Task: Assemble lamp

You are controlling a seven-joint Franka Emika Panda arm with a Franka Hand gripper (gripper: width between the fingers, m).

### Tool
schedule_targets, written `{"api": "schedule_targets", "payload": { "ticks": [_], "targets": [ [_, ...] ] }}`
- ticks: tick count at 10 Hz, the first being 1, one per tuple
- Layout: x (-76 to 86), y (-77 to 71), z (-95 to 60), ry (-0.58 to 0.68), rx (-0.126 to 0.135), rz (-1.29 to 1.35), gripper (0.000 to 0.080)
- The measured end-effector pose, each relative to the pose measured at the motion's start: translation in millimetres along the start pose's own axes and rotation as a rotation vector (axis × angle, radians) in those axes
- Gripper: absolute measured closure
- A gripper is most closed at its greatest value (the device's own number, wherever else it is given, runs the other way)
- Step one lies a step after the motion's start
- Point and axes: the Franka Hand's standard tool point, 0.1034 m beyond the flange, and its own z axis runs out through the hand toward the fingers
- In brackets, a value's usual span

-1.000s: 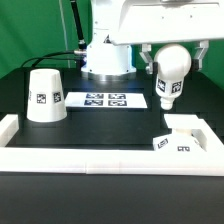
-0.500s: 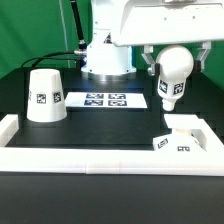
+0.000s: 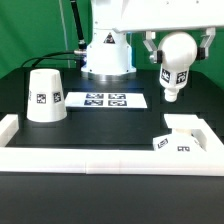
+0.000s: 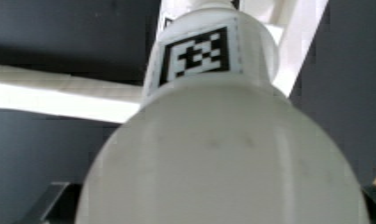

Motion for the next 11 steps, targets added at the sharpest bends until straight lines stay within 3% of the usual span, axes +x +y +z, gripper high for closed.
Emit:
{"api": "schedule_targets", "payload": {
  "ticks": [4, 11],
  "targets": [
    [7.4, -12.1, 9.9, 0.053, -0.001, -0.016, 0.022],
    [11.9, -9.7, 18.9, 0.125, -0.012, -0.029, 0.022]
  ]
}}
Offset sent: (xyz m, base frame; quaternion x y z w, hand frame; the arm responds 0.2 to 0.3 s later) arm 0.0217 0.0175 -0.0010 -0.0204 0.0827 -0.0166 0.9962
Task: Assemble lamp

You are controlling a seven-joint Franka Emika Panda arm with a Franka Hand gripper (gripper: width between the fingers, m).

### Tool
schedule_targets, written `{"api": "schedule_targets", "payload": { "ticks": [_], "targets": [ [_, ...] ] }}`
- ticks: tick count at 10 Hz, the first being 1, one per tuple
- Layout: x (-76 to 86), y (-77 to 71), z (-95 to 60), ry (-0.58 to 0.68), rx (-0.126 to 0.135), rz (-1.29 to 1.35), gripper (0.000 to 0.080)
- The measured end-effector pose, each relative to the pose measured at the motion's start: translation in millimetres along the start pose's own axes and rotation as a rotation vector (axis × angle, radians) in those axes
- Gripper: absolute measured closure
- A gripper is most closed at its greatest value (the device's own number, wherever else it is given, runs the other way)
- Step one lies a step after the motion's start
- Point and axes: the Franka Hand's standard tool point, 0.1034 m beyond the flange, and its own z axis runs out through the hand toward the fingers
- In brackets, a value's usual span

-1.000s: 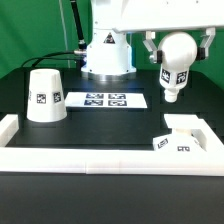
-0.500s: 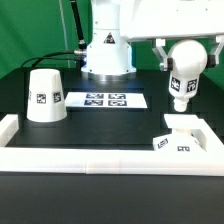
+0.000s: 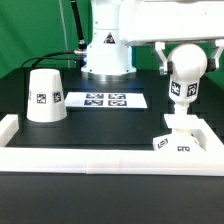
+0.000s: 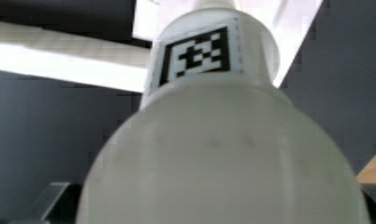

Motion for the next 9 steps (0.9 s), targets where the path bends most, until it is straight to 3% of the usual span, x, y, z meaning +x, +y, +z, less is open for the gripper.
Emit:
{"api": "schedule_targets", "payload": {
  "ticks": [9],
  "targets": [
    [-6.9, -5.6, 18.8, 0.023, -0.002, -0.006, 0.022]
  ]
}}
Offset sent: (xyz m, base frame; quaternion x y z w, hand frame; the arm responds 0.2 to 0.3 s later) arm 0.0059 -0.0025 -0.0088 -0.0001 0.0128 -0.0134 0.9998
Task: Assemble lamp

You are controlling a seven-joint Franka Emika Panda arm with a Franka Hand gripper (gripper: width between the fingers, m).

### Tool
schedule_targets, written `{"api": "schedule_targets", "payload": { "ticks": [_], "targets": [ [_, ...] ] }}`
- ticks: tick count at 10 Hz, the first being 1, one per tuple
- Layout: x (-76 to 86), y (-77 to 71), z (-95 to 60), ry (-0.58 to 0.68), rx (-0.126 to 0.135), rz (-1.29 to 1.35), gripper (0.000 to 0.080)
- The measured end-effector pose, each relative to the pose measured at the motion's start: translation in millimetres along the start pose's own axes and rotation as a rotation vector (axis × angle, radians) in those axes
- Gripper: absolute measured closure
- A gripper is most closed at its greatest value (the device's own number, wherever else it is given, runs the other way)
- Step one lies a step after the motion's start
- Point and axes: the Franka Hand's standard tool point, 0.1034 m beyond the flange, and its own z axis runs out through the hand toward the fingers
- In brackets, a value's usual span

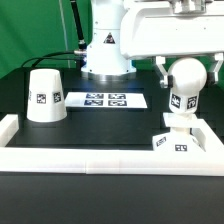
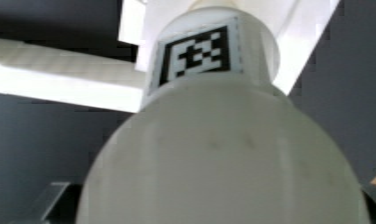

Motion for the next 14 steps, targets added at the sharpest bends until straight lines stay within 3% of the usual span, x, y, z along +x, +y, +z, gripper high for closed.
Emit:
{"api": "schedule_targets", "payload": {
  "ticks": [8, 10, 14],
  "targets": [
    [-1.6, 1.2, 1.1, 0.052, -0.009, -0.002, 0.022],
    [-1.5, 1.2, 1.1, 0.052, -0.009, -0.002, 0.0112],
    [-1.5, 1.2, 1.1, 0.052, -0.009, -0.002, 0.0101]
  ]
}}
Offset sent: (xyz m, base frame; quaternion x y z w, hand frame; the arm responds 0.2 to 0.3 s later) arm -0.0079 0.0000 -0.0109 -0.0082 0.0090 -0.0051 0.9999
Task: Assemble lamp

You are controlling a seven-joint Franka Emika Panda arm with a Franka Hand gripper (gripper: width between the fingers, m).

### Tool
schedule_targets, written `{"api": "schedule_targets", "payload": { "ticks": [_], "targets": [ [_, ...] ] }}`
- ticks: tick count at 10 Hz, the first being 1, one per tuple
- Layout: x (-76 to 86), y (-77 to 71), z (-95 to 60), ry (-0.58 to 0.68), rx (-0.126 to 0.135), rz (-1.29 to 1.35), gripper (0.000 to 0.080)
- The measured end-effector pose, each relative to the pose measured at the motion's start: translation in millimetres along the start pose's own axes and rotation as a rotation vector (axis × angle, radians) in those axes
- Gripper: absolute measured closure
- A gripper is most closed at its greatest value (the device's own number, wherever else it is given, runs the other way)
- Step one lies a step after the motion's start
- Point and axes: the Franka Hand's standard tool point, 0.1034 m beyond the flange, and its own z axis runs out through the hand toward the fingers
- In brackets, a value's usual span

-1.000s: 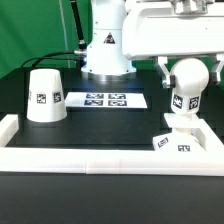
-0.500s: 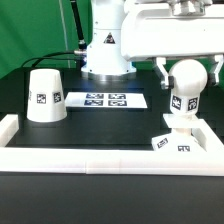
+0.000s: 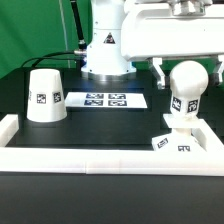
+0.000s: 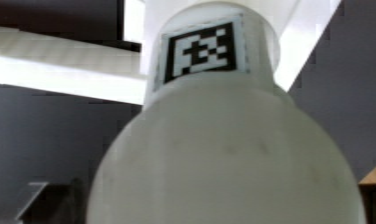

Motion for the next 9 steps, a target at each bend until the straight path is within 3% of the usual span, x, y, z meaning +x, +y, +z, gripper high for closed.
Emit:
{"api": "schedule_targets", "payload": {
  "ticks": [4, 7, 9],
  "targets": [
    [8.0, 6.5, -18.2, -0.005, -0.003, 0.002, 0.0101],
    [2.0, 7.3, -13.3, -0.049, 0.002, 0.005, 0.0101],
    [-4.8, 3.7, -9.9, -0.194, 0.025, 0.013, 0.0101]
  ]
}}
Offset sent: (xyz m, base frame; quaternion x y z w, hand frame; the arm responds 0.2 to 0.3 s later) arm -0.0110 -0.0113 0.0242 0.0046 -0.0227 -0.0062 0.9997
